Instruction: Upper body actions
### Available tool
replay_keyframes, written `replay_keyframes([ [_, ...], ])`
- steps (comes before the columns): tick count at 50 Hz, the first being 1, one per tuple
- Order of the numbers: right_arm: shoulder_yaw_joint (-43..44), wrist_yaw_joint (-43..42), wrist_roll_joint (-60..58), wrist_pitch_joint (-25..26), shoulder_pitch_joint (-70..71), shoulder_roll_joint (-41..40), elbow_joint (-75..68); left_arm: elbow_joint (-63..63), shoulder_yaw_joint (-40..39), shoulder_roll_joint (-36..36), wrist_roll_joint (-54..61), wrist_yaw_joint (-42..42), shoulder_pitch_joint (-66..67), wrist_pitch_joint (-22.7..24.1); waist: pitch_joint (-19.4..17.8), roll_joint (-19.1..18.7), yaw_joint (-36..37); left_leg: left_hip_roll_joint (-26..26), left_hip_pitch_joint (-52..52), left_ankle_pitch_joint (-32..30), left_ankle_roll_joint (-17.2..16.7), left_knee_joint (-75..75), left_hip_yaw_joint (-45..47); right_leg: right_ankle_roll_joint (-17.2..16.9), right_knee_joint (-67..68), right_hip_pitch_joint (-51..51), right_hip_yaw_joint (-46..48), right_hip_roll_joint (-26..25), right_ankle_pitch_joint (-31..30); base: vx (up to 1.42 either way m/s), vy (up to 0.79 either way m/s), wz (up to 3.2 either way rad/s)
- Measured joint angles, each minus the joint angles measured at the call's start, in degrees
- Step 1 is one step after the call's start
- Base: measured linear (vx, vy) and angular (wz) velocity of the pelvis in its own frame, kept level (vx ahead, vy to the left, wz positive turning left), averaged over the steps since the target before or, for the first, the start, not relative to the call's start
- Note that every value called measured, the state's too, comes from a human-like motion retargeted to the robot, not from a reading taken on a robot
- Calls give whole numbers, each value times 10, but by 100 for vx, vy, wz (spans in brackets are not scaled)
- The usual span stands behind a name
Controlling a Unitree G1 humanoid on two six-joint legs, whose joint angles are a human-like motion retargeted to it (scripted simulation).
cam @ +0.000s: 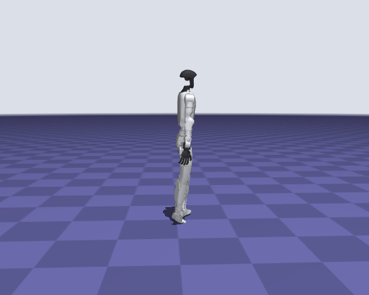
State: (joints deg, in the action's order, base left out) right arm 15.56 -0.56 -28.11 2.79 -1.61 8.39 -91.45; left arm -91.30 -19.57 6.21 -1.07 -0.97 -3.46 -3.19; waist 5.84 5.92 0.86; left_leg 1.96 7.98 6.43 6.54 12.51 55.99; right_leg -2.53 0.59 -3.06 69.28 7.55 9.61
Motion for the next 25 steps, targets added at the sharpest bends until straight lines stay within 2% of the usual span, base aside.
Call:
replay_keyframes([
  [2,2,2,1,1,-1,-5,-17,-6,-15,6,0,-5,1,2,7,5,16,-12,-19,1,-5,-18,-8,-14,3,-11,40,-8,5,78,-7,231],
  [3,4,4,-1,1,-2,-9,-21,-7,-22,8,0,-8,4,4,11,2,30,-15,-28,-5,-27,-37,-16,-20,8,-16,55,-17,8,71,-12,176],
  [5,5,9,-14,-1,-7,-15,-23,-7,-34,8,3,-13,16,7,18,9,50,-39,-23,-8,-15,-62,-56,-25,16,-33,84,-21,4,62,-17,150],
  [7,5,10,-31,0,-9,-22,-13,-10,-39,7,12,-11,28,7,27,10,66,-29,12,-11,-3,-50,-117,-9,42,-37,60,-17,-18,53,-19,152],
  [10,1,-2,-47,-16,-10,-27,8,-21,-32,5,27,-5,35,4,21,-44,47,4,26,-9,17,-40,-207,42,137,-55,36,-21,-81,45,-15,220],
  [12,-7,-2,-57,-28,-5,-21,14,-29,-38,2,17,2,31,-3,24,-77,25,35,41,-12,16,-26,-234,81,232,-32,-16,-2,-107,26,-16,223],
  [13,-13,-4,-59,-27,-3,-19,14,-31,-42,1,9,5,30,-7,25,-88,14,40,50,-14,18,-22,-260,90,284,-13,-58,9,-114,27,-24,214],
  [15,-17,-5,-50,-20,5,-15,11,-29,-40,0,-3,9,25,-11,18,-99,2,35,65,-24,24,-21,-309,64,368,28,-132,36,-109,12,-28,210],
  [17,-11,3,-32,-21,12,-14,8,-22,-25,-2,-7,15,14,-12,-3,-89,0,8,60,-45,30,-40,-349,14,405,96,-274,21,-95,-3,-34,198],
  [18,-8,8,-23,-23,16,-14,7,-19,-18,-1,-9,19,9,-12,-11,-84,6,0,60,-53,31,-48,-363,3,402,112,-318,8,-87,-8,-35,153],
  [20,-6,13,-12,-25,21,-14,7,-13,-9,0,-12,28,3,-13,-17,-78,18,-9,63,-66,31,-57,-389,6,371,134,-373,-13,-67,-6,-34,133],
  [23,-7,10,-16,-22,30,-13,12,-7,1,2,-18,54,0,-15,-19,-77,4,-26,73,-78,32,-63,-446,10,287,154,-397,-16,-37,-1,-31,169],
  [25,-11,6,-18,-22,38,-13,17,-5,1,2,-25,71,-1,-21,-28,-71,-13,-47,68,-85,32,-68,-479,3,218,166,-452,-24,-18,-4,-26,176],
])
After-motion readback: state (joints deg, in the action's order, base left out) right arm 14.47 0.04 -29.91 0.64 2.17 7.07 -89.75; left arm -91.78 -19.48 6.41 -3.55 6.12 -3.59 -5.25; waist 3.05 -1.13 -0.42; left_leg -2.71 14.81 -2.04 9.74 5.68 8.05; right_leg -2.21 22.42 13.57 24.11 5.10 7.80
